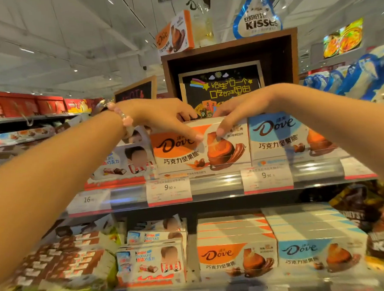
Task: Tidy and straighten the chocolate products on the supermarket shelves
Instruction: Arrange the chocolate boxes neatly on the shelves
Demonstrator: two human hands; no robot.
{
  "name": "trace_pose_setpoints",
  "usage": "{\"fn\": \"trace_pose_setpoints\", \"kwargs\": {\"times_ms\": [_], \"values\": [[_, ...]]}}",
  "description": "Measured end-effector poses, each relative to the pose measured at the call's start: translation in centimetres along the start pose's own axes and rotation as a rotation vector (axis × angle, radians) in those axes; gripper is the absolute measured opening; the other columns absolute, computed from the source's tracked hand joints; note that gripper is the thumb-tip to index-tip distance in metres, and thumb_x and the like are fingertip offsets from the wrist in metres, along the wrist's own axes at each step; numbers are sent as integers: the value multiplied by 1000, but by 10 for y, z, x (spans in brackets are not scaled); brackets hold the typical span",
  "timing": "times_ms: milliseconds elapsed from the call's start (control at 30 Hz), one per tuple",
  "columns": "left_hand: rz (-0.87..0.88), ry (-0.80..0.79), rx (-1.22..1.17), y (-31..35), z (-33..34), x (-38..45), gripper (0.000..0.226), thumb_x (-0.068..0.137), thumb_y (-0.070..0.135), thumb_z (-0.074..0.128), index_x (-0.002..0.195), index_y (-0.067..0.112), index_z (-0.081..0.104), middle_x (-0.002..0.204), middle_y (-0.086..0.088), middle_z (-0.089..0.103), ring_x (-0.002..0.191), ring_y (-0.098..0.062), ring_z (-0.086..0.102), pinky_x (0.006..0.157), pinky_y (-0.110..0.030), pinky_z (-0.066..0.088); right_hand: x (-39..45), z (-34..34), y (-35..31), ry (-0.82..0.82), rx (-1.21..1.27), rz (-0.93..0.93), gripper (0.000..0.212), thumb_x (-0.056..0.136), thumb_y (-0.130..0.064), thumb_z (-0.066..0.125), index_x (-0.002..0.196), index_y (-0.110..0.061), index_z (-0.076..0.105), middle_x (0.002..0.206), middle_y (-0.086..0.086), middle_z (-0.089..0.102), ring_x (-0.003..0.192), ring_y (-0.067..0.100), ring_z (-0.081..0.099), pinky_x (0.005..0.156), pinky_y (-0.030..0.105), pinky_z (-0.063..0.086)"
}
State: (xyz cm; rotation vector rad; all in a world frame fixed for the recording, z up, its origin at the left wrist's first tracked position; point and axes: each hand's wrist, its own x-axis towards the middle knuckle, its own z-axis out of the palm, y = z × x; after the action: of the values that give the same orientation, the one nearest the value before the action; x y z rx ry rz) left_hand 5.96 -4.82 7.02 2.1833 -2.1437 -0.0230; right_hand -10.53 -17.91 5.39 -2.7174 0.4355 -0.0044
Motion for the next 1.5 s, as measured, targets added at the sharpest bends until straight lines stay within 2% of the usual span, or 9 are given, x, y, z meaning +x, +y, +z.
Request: {"fn": "trace_pose_setpoints", "kwargs": {"times_ms": [200, 467, 600, 667, 800, 933, 1100, 1233, 1500], "values": [[-24, -101, -10, -31, -17, -22, 65, 63, 63, 71, 113, 22, 64, 103, 10, 71, 97, -4, 65, 95, -34, 48, -2, 2, 2, 19, 51, 20, 66, 68, -47, 64, 122, -11, 51, 106, 7, 71, 90, 19, 70, 65, 14, 53], [-4, -59, -117, -39, -7, -23, 64, 64, 63, 67, 116, 25, 63, 105, 12, 69, 98, -2, 64, 96, -32, 46, -2, -4, -6, -89, 64, 162, 76, 64, -47, 73, 127, -19, 43, 108, 6, 70, 91, 22, 70, 67, 25, 58], [-19, 19, -91, -52, -11, -37, 72, 66, 65, 59, 125, 24, 57, 124, 10, 59, 113, -6, 54, 95, -24, 40, 6, -7, -33, -25, -145, 128, 103, 57, -74, 65, 141, -21, 36, 143, -4, 43, 125, 14, 46, 98, 25, 35], [-85, 110, -116, -69, -18, -52, 73, 63, 65, 59, 126, 29, 53, 129, 12, 52, 117, -7, 48, 93, -22, 38, 19, -2, -49, 122, -124, 33, 96, 67, -69, 59, 146, -27, 25, 152, -7, 28, 135, 14, 31, 101, 25, 25], [-200, 280, -113, -108, -17, -92, 61, 56, 72, 70, 98, 29, 59, 112, 13, 56, 108, -8, 53, 90, -29, 41, 51, 15, -83, 372, -115, -308, 46, 91, -37, 56, 135, -27, 44, 136, -6, 47, 114, 7, 51, 85, 13, 40], [-297, 252, -99, -131, -5, -120, 53, 49, 53, 83, 78, 18, 56, 110, 13, 61, 107, -9, 54, 85, -26, 42, 80, 31, -108, 423, -209, -452, 23, 91, -27, 58, 113, -21, 63, 112, -8, 58, 97, 7, 58, 76, 12, 43], [-320, 301, -92, -139, 18, -131, 61, 39, 56, 81, 80, 25, 48, 109, 9, 59, 94, -8, 60, 74, -29, 53, 101, 43, -118, 475, -223, -424, 14, 84, -28, 66, 86, -16, 72, 83, -7, 65, 80, 8, 60, 64, 21, 44], [-263, 341, -113, -147, 27, -133, 53, 44, 56, 81, 84, 35, 51, 121, 10, 54, 96, -7, 59, 83, -38, 53, 103, 45, -118, 484, -199, -401, 27, 80, -40, 69, 78, -14, 72, 80, 2, 69, 73, 14, 61, 63, 29, 49], [-150, 347, -74, -152, 26, -132, 36, 59, 51, 76, 76, 31, 52, 106, 15, 62, 92, -1, 61, 77, -29, 55, 101, 56, -115, 522, -179, -384, 19, 89, -31, 62, 72, -22, 61, 71, -10, 59, 65, 1, 52, 51, 11, 39]]}}
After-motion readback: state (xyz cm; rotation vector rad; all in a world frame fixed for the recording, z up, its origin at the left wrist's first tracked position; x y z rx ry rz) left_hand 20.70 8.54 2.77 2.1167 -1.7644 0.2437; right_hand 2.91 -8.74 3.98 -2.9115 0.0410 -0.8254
